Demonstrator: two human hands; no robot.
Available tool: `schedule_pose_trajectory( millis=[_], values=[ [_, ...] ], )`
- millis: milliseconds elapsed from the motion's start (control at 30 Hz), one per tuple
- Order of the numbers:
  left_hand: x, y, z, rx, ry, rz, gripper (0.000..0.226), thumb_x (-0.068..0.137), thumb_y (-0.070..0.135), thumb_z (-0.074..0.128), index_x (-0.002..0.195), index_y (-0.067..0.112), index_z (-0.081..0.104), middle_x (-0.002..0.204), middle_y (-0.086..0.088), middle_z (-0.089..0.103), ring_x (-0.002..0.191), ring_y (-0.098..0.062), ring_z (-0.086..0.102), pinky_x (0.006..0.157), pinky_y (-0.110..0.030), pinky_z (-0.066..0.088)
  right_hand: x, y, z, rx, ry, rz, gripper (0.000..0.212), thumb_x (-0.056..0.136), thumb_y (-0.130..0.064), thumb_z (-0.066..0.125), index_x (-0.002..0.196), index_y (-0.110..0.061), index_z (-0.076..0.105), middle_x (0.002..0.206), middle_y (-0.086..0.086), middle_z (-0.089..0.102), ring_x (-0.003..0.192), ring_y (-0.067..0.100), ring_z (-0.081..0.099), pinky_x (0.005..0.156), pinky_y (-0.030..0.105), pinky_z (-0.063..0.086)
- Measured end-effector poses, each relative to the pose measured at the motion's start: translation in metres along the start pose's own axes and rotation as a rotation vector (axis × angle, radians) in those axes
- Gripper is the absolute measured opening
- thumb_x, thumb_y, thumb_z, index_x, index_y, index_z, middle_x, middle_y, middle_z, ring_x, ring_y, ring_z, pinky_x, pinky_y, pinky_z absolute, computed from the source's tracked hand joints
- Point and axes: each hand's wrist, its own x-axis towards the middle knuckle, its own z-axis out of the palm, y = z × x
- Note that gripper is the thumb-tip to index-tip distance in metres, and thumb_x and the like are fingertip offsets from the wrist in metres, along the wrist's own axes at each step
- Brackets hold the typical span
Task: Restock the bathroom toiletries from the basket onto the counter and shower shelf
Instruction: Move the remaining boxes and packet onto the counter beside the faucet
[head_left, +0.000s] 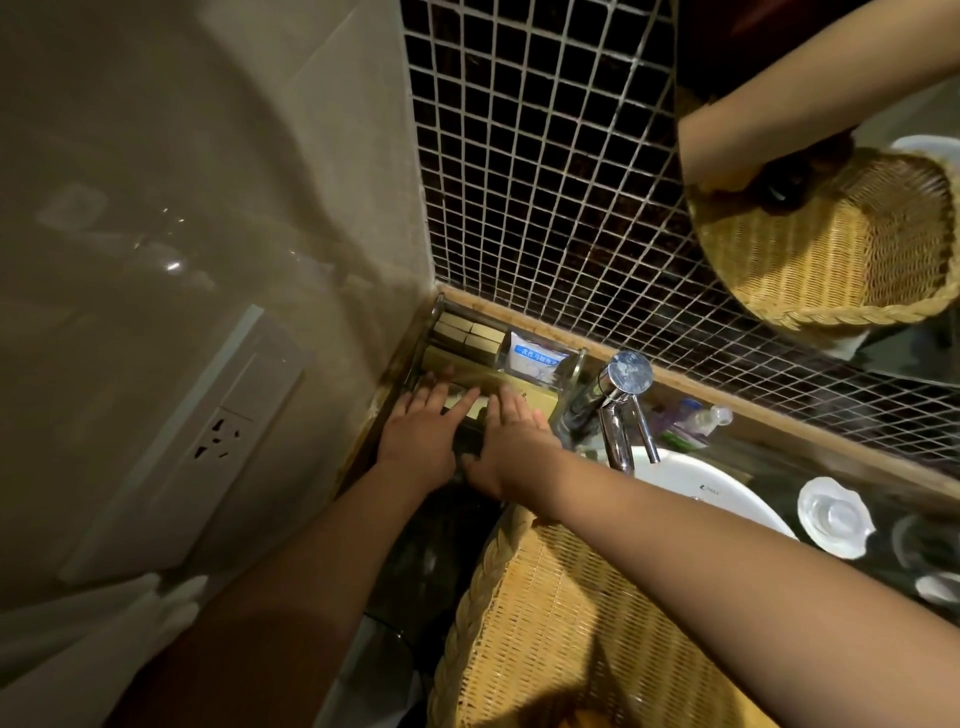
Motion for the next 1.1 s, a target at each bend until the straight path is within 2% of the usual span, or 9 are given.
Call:
schedule_pose_trajectory(
  millis=[300, 500, 633, 700, 867, 1000, 1100],
  values=[
    [0.014, 0.002, 0.004, 0.046, 0.029, 0.003, 0.105, 0.081, 0.054, 0.071, 0.157, 0.04, 0.0, 0.168, -0.003, 0.002, 0.153, -0.03, 0.002, 0.121, -0.049, 0.01, 0.013, 0.01, 0.002, 0.044, 0.009, 0.135, 0.118, 0.086, -0.073, 0.051, 0.155, -0.006, -0.018, 0.162, 0.013, -0.025, 0.152, 0.027, -0.017, 0.124, 0.043, -0.003],
    [0.023, 0.001, 0.004, 0.043, -0.051, 0.0, 0.11, 0.08, 0.06, 0.069, 0.155, 0.042, -0.009, 0.167, -0.002, -0.014, 0.152, -0.029, -0.013, 0.121, -0.051, 0.004, 0.023, 0.012, 0.009, 0.008, -0.043, 0.166, 0.122, 0.083, -0.08, 0.046, 0.154, -0.004, -0.018, 0.162, 0.011, -0.025, 0.152, 0.026, -0.016, 0.123, 0.042, -0.008],
    [0.022, 0.002, 0.008, 0.026, -0.034, 0.0, 0.102, 0.085, 0.048, 0.065, 0.155, 0.041, -0.008, 0.167, -0.004, -0.01, 0.152, -0.031, -0.011, 0.121, -0.052, 0.007, 0.027, 0.01, 0.013, -0.147, -0.05, 0.212, 0.102, 0.092, -0.072, 0.031, 0.154, -0.006, -0.017, 0.162, 0.009, -0.025, 0.152, 0.024, -0.017, 0.115, 0.048, -0.021],
    [0.018, 0.003, 0.009, 0.054, -0.029, 0.011, 0.103, 0.085, 0.043, 0.064, 0.156, 0.039, -0.009, 0.168, -0.007, -0.005, 0.153, -0.032, -0.005, 0.121, -0.052, 0.01, 0.027, 0.01, 0.012, -0.213, -0.077, 0.216, 0.1, 0.093, -0.068, 0.031, 0.153, -0.006, -0.019, 0.162, 0.01, -0.027, 0.151, 0.025, -0.019, 0.112, 0.051, -0.025],
    [0.001, 0.002, 0.017, 0.083, 0.043, 0.146, 0.098, 0.088, 0.032, 0.063, 0.158, 0.032, -0.006, 0.168, -0.003, 0.003, 0.153, -0.027, 0.007, 0.122, -0.047, 0.005, 0.022, 0.008, 0.004, -0.264, -0.155, 0.197, 0.115, 0.087, -0.057, 0.058, 0.153, -0.005, -0.021, 0.161, 0.012, -0.027, 0.151, 0.027, -0.019, 0.114, 0.052, -0.02],
    [-0.01, 0.008, 0.026, 0.134, 0.045, 0.171, 0.104, 0.087, 0.038, 0.067, 0.158, 0.031, -0.009, 0.168, 0.001, -0.007, 0.154, -0.024, -0.003, 0.123, -0.05, 0.0, 0.013, 0.005, 0.001, -0.231, -0.174, 0.21, 0.106, 0.09, -0.052, 0.057, 0.156, -0.005, -0.012, 0.165, 0.011, -0.016, 0.152, 0.029, -0.013, 0.118, 0.048, -0.015],
    [-0.008, 0.009, 0.024, 0.153, 0.054, 0.12, 0.104, 0.084, 0.044, 0.068, 0.158, 0.03, -0.004, 0.168, 0.0, 0.003, 0.153, -0.026, 0.004, 0.122, -0.052, -0.003, 0.01, 0.002, 0.002, -0.214, -0.14, 0.179, 0.103, 0.091, -0.053, 0.057, 0.157, -0.005, -0.007, 0.167, 0.01, -0.006, 0.153, 0.031, -0.006, 0.12, 0.045, -0.011]
  ],
)
